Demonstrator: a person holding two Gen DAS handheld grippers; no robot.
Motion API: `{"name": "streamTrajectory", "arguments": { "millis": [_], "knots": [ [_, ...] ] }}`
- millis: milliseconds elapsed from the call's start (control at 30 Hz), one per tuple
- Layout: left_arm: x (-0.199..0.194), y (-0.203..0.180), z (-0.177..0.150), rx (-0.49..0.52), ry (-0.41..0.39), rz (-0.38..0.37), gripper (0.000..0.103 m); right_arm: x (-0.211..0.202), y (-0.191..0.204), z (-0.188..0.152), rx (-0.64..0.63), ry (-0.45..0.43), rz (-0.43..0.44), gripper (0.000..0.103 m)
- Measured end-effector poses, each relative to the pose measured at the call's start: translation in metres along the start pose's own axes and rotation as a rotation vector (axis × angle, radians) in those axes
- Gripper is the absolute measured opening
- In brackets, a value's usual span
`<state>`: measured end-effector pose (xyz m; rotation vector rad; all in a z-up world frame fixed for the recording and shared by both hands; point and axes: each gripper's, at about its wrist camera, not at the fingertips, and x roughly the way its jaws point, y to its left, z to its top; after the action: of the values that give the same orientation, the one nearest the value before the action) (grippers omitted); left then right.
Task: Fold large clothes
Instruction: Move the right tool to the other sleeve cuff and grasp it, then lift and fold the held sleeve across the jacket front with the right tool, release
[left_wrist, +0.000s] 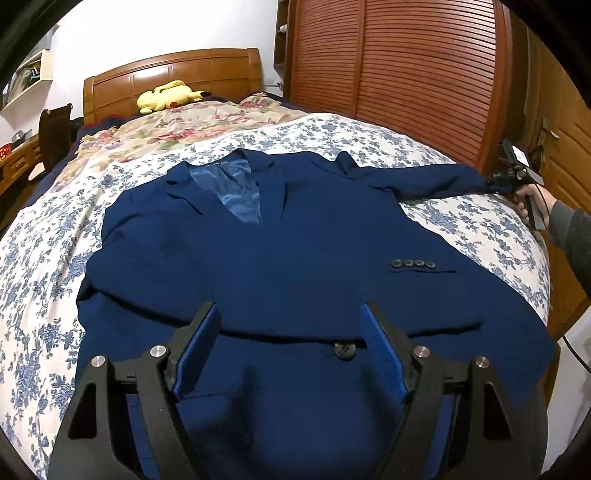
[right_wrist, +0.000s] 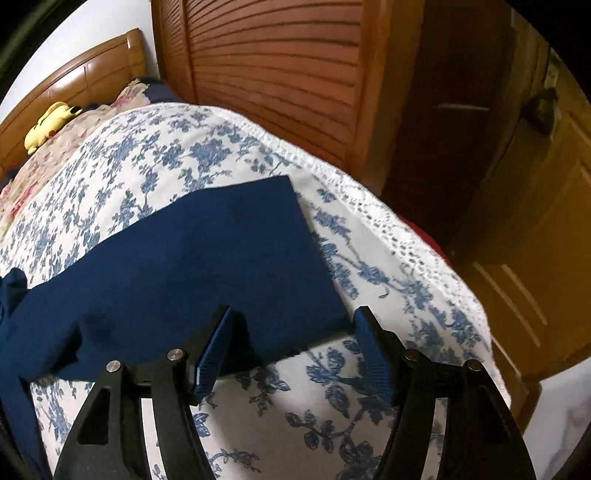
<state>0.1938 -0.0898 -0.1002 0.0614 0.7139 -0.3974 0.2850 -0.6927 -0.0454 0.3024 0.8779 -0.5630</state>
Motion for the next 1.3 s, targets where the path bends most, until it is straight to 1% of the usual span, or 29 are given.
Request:
{"name": "streamTrajectory", "arguments": {
  "millis": [33, 67, 100, 133, 167, 200, 233, 300, 367, 533, 600, 700, 933, 1067, 1200, 1300],
  "knots": [
    [0.0, 0.0, 0.0, 0.0, 0.0, 0.001, 0.078, 0.001, 0.0, 0.001, -0.005, 0.003, 0.01, 0.069],
    [0.0, 0.0, 0.0, -0.001, 0.002, 0.002, 0.078, 0.003, 0.002, 0.001, -0.016, 0.001, 0.008, 0.065],
    [0.001, 0.0, 0.0, -0.001, 0.003, 0.002, 0.078, 0.003, 0.005, 0.001, -0.032, -0.004, 0.006, 0.057],
    [0.001, 0.0, 0.0, 0.0, 0.002, 0.003, 0.078, 0.002, 0.009, 0.002, -0.055, -0.006, 0.002, 0.036],
    [0.001, 0.0, 0.0, 0.001, 0.002, 0.007, 0.078, 0.002, 0.014, 0.002, -0.094, -0.009, -0.011, 0.022],
    [0.001, 0.0, 0.001, 0.003, 0.001, 0.01, 0.078, -0.001, 0.021, 0.002, -0.137, -0.022, -0.034, 0.02],
    [0.001, 0.0, 0.001, 0.005, 0.0, 0.015, 0.078, -0.008, 0.027, 0.002, -0.169, -0.042, -0.051, 0.011],
    [0.0, 0.001, 0.001, 0.001, -0.002, 0.013, 0.078, -0.026, 0.038, 0.005, -0.204, -0.1, -0.062, 0.01],
    [-0.003, 0.001, 0.002, -0.002, -0.009, 0.007, 0.078, -0.047, 0.046, 0.01, -0.209, -0.149, -0.051, 0.01],
    [-0.012, 0.002, 0.004, -0.005, -0.028, -0.004, 0.078, -0.109, 0.081, 0.014, -0.275, -0.254, 0.03, 0.01],
    [-0.016, 0.002, 0.005, -0.003, -0.04, -0.008, 0.078, -0.137, 0.099, 0.011, -0.315, -0.297, 0.07, 0.01],
    [-0.022, 0.001, 0.006, -0.002, -0.053, -0.01, 0.078, -0.173, 0.128, 0.0, -0.374, -0.339, 0.119, 0.009],
    [-0.042, 0.008, 0.005, -0.01, -0.087, -0.017, 0.078, -0.244, 0.187, -0.035, -0.482, -0.413, 0.231, 0.009],
    [-0.054, 0.016, 0.002, -0.01, -0.111, 0.0, 0.078, -0.283, 0.219, -0.059, -0.557, -0.447, 0.291, 0.009],
    [-0.069, 0.03, -0.002, -0.026, -0.132, 0.011, 0.078, -0.33, 0.249, -0.092, -0.62, -0.495, 0.372, 0.009],
    [-0.08, 0.04, -0.006, -0.042, -0.146, 0.021, 0.078, -0.353, 0.264, -0.116, -0.663, -0.51, 0.432, 0.009]
  ]
}}
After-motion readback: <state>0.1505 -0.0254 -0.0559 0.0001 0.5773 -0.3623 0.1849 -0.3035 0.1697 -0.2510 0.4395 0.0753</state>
